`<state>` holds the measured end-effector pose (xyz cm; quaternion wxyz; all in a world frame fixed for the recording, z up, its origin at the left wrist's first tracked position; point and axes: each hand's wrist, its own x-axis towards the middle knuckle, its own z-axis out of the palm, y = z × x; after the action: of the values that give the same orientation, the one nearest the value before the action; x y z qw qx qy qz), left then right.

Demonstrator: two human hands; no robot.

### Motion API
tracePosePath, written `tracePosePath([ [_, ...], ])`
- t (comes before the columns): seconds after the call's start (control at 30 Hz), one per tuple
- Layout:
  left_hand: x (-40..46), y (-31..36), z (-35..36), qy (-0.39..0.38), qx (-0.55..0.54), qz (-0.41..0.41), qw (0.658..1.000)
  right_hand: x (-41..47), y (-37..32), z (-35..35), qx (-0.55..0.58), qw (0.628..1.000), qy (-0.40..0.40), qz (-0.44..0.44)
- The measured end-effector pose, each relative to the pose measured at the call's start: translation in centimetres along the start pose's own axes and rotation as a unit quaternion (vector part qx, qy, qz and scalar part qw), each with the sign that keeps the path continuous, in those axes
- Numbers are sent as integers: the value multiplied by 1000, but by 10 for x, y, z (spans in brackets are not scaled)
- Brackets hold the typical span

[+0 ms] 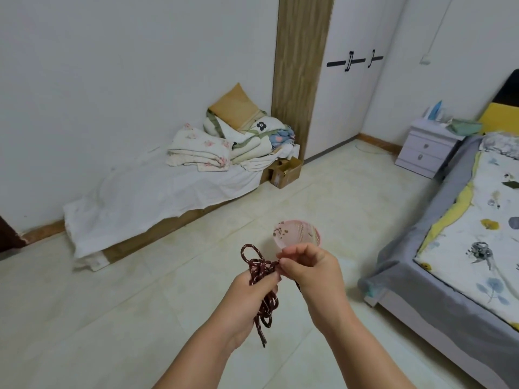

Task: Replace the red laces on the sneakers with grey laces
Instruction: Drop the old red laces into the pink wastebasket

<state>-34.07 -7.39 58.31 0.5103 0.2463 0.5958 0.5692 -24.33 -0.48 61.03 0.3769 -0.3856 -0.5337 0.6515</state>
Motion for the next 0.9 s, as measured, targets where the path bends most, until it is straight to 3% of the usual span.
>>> tracePosePath([
  [0.13,56,17,8,-8,-130,-25,991,49,4,4,32,998,43,-12],
  [0.27,113,39,20,-25,-218,-62,974,102,6,4,-43,998,46,-29],
  [0.57,229,73,19,-52,-284,-107,951,194,10,10,-128,989,-67,-16],
  [0.7,288,89,10,-92,-223,-127,962,246,14,11,-165,985,-50,5],
  [0.9,387,118,-7,-178,-137,-159,961,342,24,28,-154,986,63,23],
])
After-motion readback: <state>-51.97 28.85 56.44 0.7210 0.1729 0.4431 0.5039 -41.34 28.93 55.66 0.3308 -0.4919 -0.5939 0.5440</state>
